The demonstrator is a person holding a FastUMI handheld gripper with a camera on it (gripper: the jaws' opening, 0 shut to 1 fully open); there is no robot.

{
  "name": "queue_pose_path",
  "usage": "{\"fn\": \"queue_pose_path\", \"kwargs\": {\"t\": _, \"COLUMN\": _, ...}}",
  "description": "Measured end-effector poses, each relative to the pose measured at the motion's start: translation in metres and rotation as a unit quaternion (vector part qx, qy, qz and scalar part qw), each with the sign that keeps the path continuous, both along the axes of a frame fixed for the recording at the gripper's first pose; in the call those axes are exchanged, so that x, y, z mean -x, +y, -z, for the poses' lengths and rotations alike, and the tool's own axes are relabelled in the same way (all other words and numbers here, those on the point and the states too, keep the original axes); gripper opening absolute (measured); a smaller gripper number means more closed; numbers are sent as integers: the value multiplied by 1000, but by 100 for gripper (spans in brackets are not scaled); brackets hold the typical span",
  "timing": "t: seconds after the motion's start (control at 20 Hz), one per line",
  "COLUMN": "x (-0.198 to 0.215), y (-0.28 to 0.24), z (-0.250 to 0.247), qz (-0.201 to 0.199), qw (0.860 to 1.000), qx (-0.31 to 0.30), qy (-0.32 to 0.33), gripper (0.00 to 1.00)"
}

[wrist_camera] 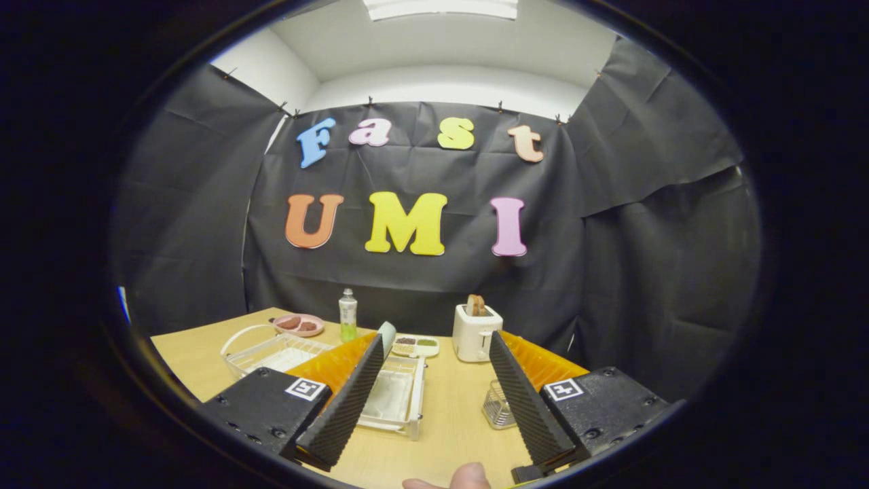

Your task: Take the plate from the dish rack, then take the spoon from the basket and place it into the plate.

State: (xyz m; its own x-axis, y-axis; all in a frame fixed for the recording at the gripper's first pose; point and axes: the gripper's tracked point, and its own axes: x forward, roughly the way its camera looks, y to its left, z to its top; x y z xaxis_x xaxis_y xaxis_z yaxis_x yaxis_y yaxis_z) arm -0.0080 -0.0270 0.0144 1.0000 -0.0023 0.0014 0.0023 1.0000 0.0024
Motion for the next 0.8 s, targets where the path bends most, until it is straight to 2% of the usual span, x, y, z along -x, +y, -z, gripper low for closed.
{"fn": "queue_pose_path", "kwargs": {"t": 0.3, "x": -26, "y": 12, "z": 4, "qz": -34, "qw": 997, "qx": -2, "qy": 64, "gripper": 100}}
{"fn": "queue_pose_path", "kwargs": {"t": 0.55, "x": -57, "y": 8, "z": -14, "qz": -58, "qw": 994, "qx": 3, "qy": 96, "gripper": 100}}
{"fn": "queue_pose_path", "kwargs": {"t": 0.7, "x": -78, "y": 11, "z": -17, "qz": -83, "qw": 987, "qx": -13, "qy": 136, "gripper": 100}}
{"fn": "queue_pose_path", "kwargs": {"t": 0.8, "x": -92, "y": 9, "z": -24, "qz": -85, "qw": 985, "qx": -3, "qy": 151, "gripper": 100}}
